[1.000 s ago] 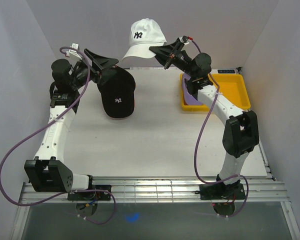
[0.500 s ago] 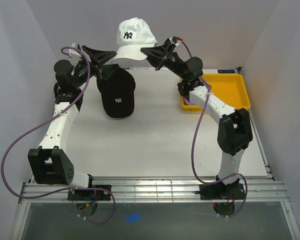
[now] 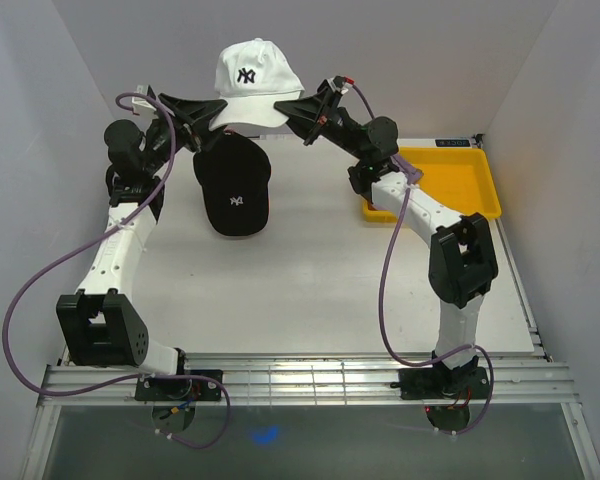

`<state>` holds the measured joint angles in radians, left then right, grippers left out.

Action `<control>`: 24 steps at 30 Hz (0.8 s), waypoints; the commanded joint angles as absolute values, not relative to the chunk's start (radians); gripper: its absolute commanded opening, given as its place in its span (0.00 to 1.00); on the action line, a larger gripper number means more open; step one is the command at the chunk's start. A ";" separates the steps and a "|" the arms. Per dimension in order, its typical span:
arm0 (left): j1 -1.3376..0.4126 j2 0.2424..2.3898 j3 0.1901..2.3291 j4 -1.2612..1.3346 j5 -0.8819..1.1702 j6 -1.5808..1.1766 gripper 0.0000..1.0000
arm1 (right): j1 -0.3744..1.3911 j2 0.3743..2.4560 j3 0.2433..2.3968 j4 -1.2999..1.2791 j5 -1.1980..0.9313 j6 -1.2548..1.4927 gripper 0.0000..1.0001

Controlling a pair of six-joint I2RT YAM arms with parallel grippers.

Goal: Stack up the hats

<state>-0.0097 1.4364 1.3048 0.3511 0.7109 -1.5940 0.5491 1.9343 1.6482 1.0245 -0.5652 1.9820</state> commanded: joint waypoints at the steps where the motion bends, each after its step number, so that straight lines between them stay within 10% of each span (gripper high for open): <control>1: -0.002 1.430 1.331 0.383 0.718 -1.588 0.50 | 0.548 1.947 1.695 1.078 -0.592 1.991 0.08; 12: 0.032 1.454 1.336 0.357 0.733 -1.526 0.00 | 0.525 2.046 1.868 0.858 -0.676 1.908 0.45; 24: 0.054 1.497 1.370 0.259 0.683 -1.402 0.00 | 0.520 2.125 2.043 0.558 -0.773 1.760 0.56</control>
<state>0.0444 1.4952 1.3502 0.2943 0.6949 -1.4704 0.5228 2.1666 2.0144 0.5678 -0.7399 1.8080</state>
